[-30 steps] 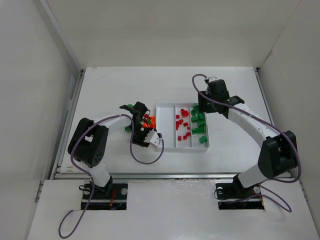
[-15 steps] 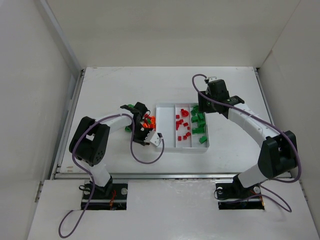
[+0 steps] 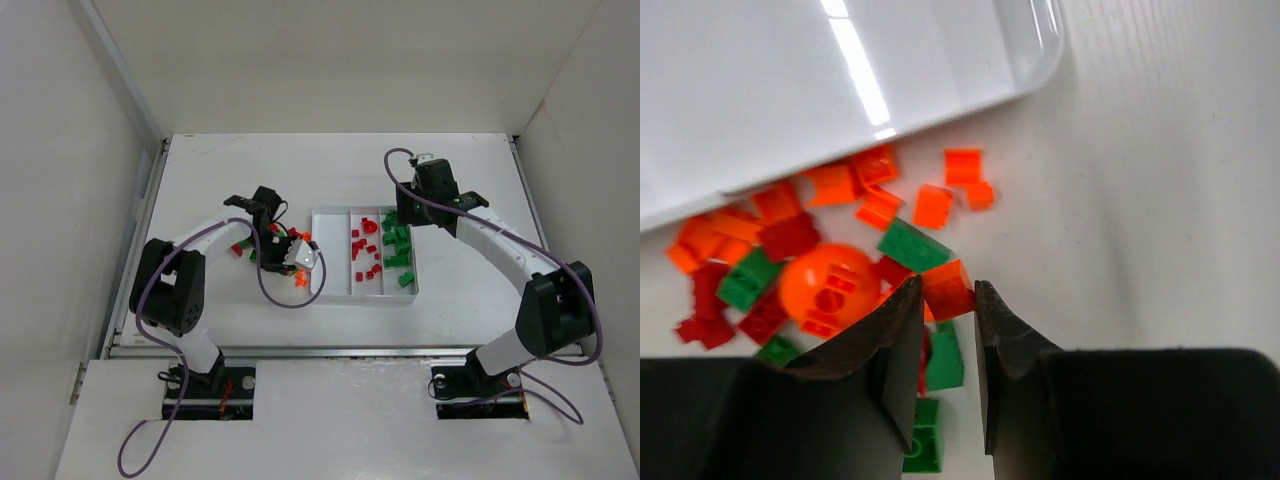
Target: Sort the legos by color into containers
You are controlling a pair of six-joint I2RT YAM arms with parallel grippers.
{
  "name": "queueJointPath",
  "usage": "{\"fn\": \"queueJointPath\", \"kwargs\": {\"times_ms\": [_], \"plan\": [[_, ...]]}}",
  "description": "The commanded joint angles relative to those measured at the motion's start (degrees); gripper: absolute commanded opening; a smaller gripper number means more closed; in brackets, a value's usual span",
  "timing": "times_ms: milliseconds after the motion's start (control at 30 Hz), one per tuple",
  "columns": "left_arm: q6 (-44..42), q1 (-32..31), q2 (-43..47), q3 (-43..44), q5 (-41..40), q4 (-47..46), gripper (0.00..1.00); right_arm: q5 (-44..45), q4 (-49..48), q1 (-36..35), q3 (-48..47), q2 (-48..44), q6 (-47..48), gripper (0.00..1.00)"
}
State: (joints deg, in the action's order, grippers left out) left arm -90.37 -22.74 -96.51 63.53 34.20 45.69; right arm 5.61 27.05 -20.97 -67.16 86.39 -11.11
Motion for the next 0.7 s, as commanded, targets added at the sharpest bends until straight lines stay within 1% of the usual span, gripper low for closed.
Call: {"fn": "queueJointPath", "kwargs": {"times_ms": [0,33,67,100,167,233,267,333,400,433,533,567,633,667], "plan": [[0.37,-0.02,4.57,4.32,7.89,4.14,0.00,0.63,-0.50,0.32,-2.28,-0.34,0.66,0.61],[1.59,-0.02,4.58,5.02,9.64,1.97,0.00,0.63,-0.50,0.32,-2.28,-0.34,0.66,0.61],[5.08,-0.72,4.58,6.51,11.23,0.81,0.00,0.63,-0.50,0.32,-2.28,-0.34,0.66,0.61],[6.85,-1.33,3.88,7.39,13.16,-0.15,0.00,0.63,-0.50,0.32,-2.28,-0.34,0.66,0.61],[9.76,-3.70,2.03,8.89,13.18,-3.13,0.06,0.63,-0.50,0.32,-2.28,-0.34,0.66,0.61],[12.66,-4.76,0.02,10.04,13.71,-5.08,0.08,0.63,-0.50,0.32,-2.28,-0.34,0.66,0.61],[13.54,-5.55,-0.69,10.91,13.71,-7.00,0.13,0.63,-0.50,0.32,-2.28,-0.34,0.66,0.61],[15.82,-6.34,-1.92,11.88,13.18,-8.51,0.16,1.16,-0.50,0.32,-2.28,-0.87,1.18,0.61],[16.53,-7.13,-3.16,12.76,12.47,-9.91,0.23,1.16,-0.50,0.32,-2.28,-1.39,1.18,0.61],[16.54,-7.92,-4.03,13.46,11.69,-10.70,0.32,1.16,-1.03,0.32,-1.50,-1.40,1.18,0.61],[17.07,-9.16,-4.74,13.46,10.02,-11.41,0.47,1.16,-0.42,0.32,-2.18,-1.40,1.18,0.61],[17.07,-9.16,-4.74,13.46,9.14,-11.41,0.54,1.16,-0.42,0.32,-2.19,-1.40,1.18,0.61],[17.68,-9.68,-4.74,13.46,8.61,-11.94,0.60,2.39,-0.42,0.32,-2.71,-1.92,1.70,0.61],[17.68,-9.69,-4.74,13.46,7.74,-11.94,0.60,2.39,-0.42,0.32,-2.72,-1.93,1.71,0.61]]}}
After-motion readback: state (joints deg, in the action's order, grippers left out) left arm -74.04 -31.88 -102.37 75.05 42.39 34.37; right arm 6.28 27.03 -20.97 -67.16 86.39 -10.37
